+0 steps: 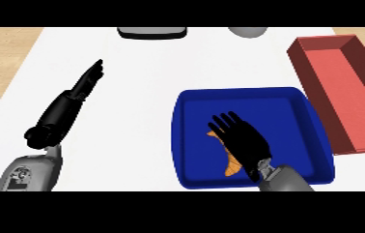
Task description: Pick the croissant from the tray and place it in the cardboard box
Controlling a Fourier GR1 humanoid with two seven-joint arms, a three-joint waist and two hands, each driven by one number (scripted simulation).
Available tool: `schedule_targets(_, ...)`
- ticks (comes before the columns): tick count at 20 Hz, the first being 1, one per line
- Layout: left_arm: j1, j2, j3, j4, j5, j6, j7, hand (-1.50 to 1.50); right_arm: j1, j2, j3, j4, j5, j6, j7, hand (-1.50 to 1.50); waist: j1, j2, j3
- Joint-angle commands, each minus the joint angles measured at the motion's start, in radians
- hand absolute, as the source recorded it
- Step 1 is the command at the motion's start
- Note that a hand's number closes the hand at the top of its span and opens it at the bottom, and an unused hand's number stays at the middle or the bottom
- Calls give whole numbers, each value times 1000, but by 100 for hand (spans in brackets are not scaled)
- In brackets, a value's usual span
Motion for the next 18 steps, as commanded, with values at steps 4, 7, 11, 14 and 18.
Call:
schedule_targets(4, -41, 12, 25, 47, -15, -17, -16, 0, -5, 23, 43, 172, 61, -217, -154, 150, 1, 2, 0)
schedule_targets(7, -31, -31, 6, -17, -9, -1, 53, 0, -104, 28, -16, 147, 63, -176, -190, 150, 2, 0, 0)
schedule_targets(11, 23, 4, 32, -17, -5, -39, -15, 0, -47, 28, -13, 155, 95, -321, -235, 150, 3, 0, 0)
schedule_targets(14, -28, -18, 19, 16, -29, -15, -11, 0, -63, 81, 10, 122, 111, -338, -227, 150, 0, 1, 0)
schedule_targets(18, -28, -16, 15, -8, -20, -19, -11, 0, -225, 132, -394, 280, -48, -280, 18, 150, 25, 19, 3)
